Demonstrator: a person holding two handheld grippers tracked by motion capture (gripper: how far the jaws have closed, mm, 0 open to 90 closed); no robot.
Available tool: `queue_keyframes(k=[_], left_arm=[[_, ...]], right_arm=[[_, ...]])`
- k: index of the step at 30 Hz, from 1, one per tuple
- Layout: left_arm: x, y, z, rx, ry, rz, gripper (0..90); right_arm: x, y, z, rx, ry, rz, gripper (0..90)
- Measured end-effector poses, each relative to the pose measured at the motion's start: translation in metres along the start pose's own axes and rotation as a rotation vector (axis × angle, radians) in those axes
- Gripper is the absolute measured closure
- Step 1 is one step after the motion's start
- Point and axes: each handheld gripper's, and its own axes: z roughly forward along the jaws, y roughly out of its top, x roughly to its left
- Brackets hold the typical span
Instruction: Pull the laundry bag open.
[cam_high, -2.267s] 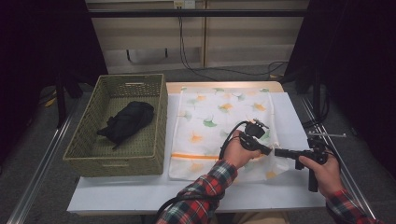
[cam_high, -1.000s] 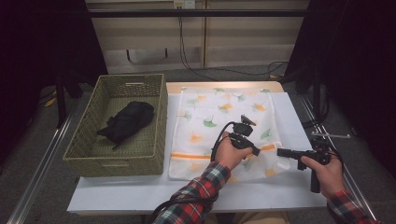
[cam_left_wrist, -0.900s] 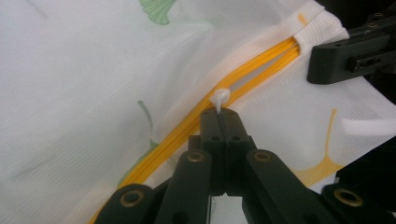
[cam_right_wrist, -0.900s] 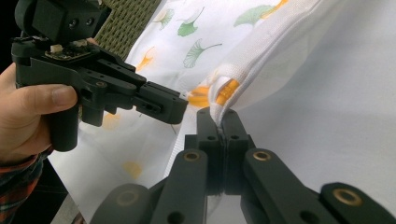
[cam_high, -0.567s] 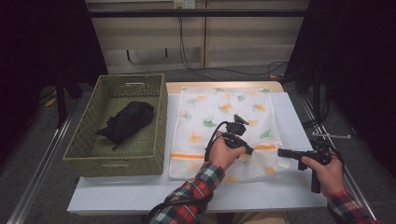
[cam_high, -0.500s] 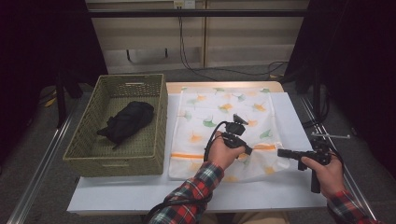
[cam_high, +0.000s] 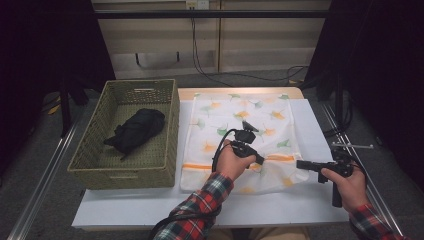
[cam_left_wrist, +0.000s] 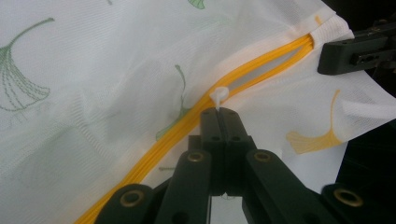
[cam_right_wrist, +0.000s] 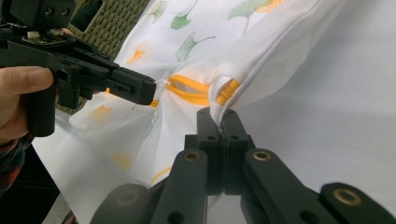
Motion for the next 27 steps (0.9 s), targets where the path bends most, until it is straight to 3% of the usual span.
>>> queue_keyframes(k=[1,2,5,6,7,8,9,11,12,15,16,23,27], left_arm=[[-0.003,-0.001,0.001,-0.029,0.007,-0.048,90.0],[0.001,-0.001,-0.001,0.005,0.012,-0.006,90.0],[0.002,-0.002,-0.002,-0.018,0.005,-0.034,90.0],[0.005,-0.002,-0.003,0.004,0.006,-0.015,90.0],[0.003,-0.003,-0.002,-0.026,0.0,-0.064,90.0],[0.005,-0.003,-0.002,-0.031,0.018,-0.051,90.0],[0.008,-0.004,-0.005,-0.004,0.002,-0.025,90.0],[0.008,-0.005,-0.004,-0.016,-0.005,-0.051,90.0],[0.01,-0.005,-0.005,0.009,0.011,-0.022,90.0],[0.013,-0.006,-0.006,0.006,-0.012,-0.045,90.0],[0.014,-0.007,-0.006,0.001,0.001,-0.03,90.0],[0.024,-0.011,-0.017,0.011,0.043,-0.033,90.0],[0.028,-0.013,-0.021,0.0,0.035,-0.048,90.0]], right_arm=[[0.0,0.0,0.0,0.001,-0.002,0.001,89.7],[-0.001,0.0,0.0,0.003,-0.008,0.001,89.7],[-0.001,0.0,0.001,0.005,-0.003,0.008,89.7],[-0.001,0.0,0.001,0.005,-0.006,0.002,89.7],[-0.001,0.0,0.001,0.006,-0.005,0.004,89.7],[-0.001,0.0,0.001,0.007,-0.006,0.001,89.7],[-0.001,0.0,0.002,0.011,-0.004,0.003,89.7],[-0.001,0.0,0.002,0.01,0.0,0.008,89.7],[-0.001,0.0,0.002,0.016,0.004,0.009,89.7],[-0.002,0.0,0.002,0.01,-0.006,0.008,89.7],[-0.002,0.0,0.002,0.009,-0.006,0.008,89.7],[-0.004,0.0,-0.001,0.005,-0.014,0.013,89.8],[-0.007,-0.001,-0.001,0.003,-0.021,0.013,89.7]])
